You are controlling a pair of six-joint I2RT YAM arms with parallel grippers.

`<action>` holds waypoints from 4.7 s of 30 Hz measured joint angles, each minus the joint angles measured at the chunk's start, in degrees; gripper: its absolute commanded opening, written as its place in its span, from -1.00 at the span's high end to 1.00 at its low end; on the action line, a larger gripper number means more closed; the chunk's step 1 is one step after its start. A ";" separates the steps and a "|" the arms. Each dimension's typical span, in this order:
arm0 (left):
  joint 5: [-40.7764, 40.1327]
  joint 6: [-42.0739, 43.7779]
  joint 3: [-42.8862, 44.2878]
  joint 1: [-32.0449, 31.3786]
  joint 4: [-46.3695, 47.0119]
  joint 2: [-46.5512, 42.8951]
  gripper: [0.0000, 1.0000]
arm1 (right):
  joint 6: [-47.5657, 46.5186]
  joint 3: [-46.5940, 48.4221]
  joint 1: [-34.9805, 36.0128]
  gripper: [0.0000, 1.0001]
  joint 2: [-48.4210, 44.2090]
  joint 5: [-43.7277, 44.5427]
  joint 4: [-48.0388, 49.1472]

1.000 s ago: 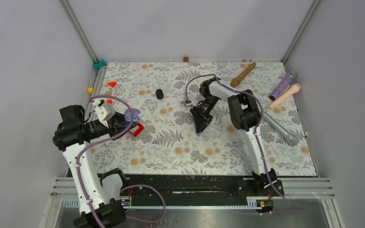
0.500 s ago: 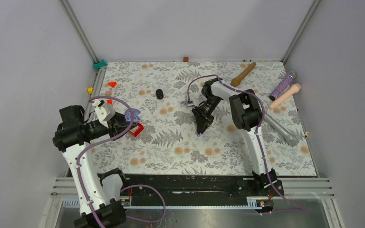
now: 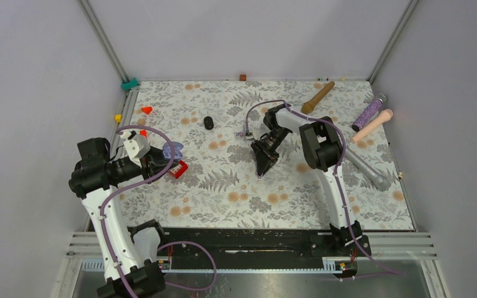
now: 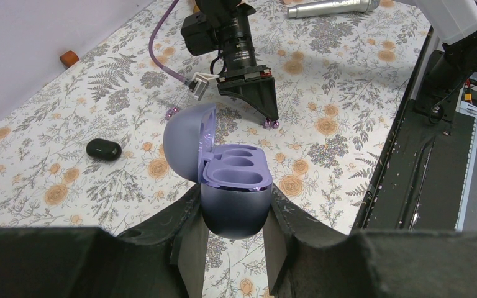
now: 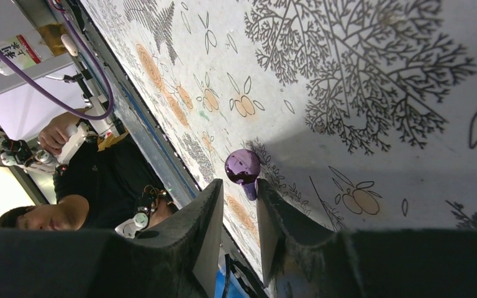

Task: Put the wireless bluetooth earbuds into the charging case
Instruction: Pick up the earbud from the center of the board, then place the earbud in the charging case.

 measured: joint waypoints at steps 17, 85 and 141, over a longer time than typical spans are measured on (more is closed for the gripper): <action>0.02 0.00 0.00 0.07 0.00 0.00 1.00 | -0.39 -1.03 -0.02 0.65 -0.96 -1.60 1.07; -10.43 -28.79 7.13 -52.74 31.71 32.35 1.00 | 8.28 -7.23 19.28 0.79 -56.13 17.05 16.50; -11.28 -33.88 4.13 -54.21 37.83 30.08 1.00 | 7.54 -8.87 25.00 0.59 -53.42 25.62 20.72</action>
